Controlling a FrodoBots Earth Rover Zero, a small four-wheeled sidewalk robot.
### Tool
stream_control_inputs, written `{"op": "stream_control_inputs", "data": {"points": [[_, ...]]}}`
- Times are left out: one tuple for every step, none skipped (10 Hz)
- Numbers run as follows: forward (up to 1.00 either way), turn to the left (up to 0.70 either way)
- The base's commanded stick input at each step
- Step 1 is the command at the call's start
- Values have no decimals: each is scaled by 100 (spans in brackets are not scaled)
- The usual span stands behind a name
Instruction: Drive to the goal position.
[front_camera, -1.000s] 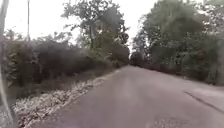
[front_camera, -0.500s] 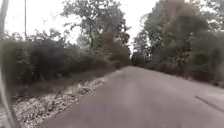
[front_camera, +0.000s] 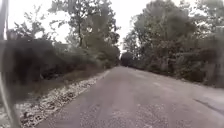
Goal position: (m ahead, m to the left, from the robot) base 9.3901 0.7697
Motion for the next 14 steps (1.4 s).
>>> {"op": "stream_control_inputs", "data": {"points": [[70,0],[70,0],[70,0],[70,0],[70,0],[70,0],[70,0],[70,0],[70,0],[70,0],[70,0],[70,0],[70,0],[70,0]]}}
